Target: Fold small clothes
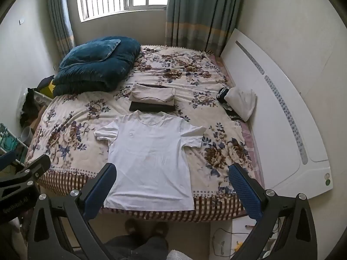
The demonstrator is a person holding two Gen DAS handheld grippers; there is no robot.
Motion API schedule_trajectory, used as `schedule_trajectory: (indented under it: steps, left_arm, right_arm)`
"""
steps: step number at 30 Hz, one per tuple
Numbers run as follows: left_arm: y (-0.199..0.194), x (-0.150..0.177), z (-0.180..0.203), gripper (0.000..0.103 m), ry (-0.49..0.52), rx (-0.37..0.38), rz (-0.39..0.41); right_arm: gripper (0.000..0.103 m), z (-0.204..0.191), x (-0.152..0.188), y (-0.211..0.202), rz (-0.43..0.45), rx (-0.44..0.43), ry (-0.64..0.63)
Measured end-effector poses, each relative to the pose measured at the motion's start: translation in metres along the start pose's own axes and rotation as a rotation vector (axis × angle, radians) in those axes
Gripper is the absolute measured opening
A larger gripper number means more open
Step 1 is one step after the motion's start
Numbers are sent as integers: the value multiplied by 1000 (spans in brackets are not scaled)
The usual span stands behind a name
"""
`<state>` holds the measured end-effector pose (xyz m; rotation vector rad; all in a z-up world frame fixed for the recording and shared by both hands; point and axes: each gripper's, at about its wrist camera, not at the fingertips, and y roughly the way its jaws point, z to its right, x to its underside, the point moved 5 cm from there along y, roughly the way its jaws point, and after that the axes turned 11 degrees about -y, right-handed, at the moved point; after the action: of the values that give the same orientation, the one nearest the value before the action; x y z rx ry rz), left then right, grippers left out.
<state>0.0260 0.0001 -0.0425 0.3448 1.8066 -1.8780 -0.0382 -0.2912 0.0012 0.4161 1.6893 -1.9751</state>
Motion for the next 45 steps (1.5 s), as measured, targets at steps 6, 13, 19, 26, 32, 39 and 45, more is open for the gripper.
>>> schedule_trajectory:
  steps: [6,13,19,26,32,39,45]
  left_arm:
    - [-2,-4,1,103,-2,5,9]
    - [-3,-6,6,103,5,4,12]
    - [0,-10,9,103,5,4,18]
    - [-1,-15,10,103,-2,0,30]
    - [-2,-20,11,103,-5,4,33]
    - [-2,-20,9,103,-3,7,31]
    - [-3,-18,8,103,-3,9,34]
  right_arm:
    - [103,2,0,-1,1,2,2]
    - [103,0,0,-1,8,7,0]
    - [103,0,-1,0,10,1,-2]
    - [103,-2,-12,1,11,0,-5]
    - [103,-10,-22,-8,20,0,-10]
    - [103,-10,-21,-11,24,-4,-12]
    - [103,-10,-21,-13,27,-6,-10]
